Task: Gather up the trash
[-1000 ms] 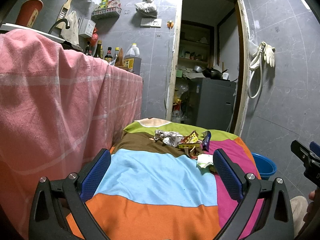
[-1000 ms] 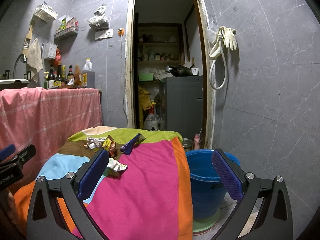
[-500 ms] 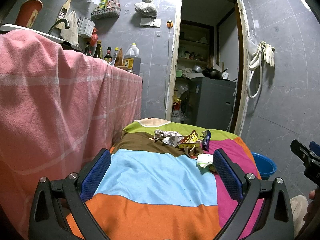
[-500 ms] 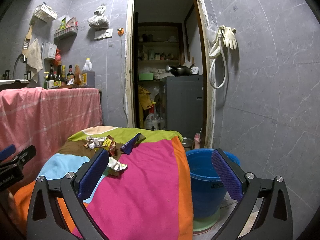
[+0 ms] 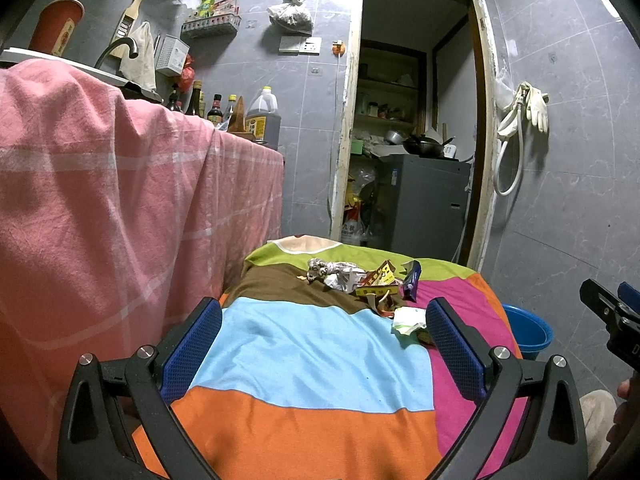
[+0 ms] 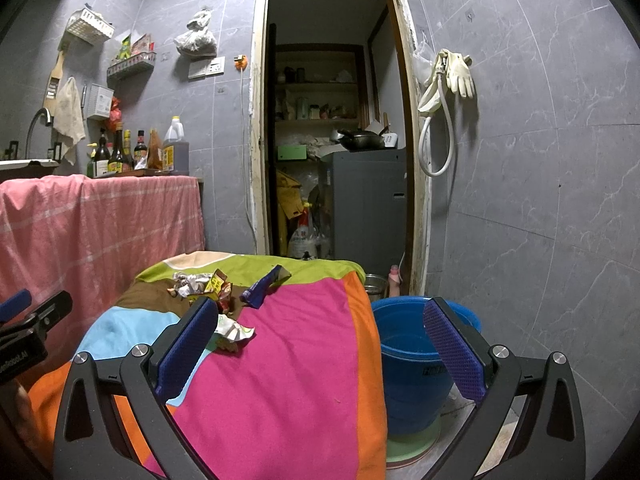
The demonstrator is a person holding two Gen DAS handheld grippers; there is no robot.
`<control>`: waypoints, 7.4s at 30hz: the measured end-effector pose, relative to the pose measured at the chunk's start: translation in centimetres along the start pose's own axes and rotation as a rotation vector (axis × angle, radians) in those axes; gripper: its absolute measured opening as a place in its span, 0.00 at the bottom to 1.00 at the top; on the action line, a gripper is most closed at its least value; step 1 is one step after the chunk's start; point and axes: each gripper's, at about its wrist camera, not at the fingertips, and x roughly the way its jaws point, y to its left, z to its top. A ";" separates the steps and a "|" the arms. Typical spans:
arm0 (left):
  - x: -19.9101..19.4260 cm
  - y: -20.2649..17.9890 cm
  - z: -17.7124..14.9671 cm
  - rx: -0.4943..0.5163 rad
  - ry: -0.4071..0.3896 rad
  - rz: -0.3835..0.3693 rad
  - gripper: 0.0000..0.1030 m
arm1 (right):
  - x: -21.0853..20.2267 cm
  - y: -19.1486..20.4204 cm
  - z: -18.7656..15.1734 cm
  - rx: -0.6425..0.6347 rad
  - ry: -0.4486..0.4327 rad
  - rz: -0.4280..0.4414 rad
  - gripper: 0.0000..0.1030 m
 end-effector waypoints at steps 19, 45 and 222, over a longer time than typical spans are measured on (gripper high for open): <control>0.0 0.0 0.0 0.001 0.001 0.001 0.97 | 0.1 0.1 0.1 -0.004 0.000 -0.003 1.00; 6.6 1.3 3.1 0.004 0.078 0.018 0.97 | 6.5 0.8 3.2 0.022 -0.019 0.162 1.00; 27.0 -30.6 2.5 0.041 0.315 -0.431 0.30 | 21.4 -22.1 0.8 0.106 0.036 0.046 0.19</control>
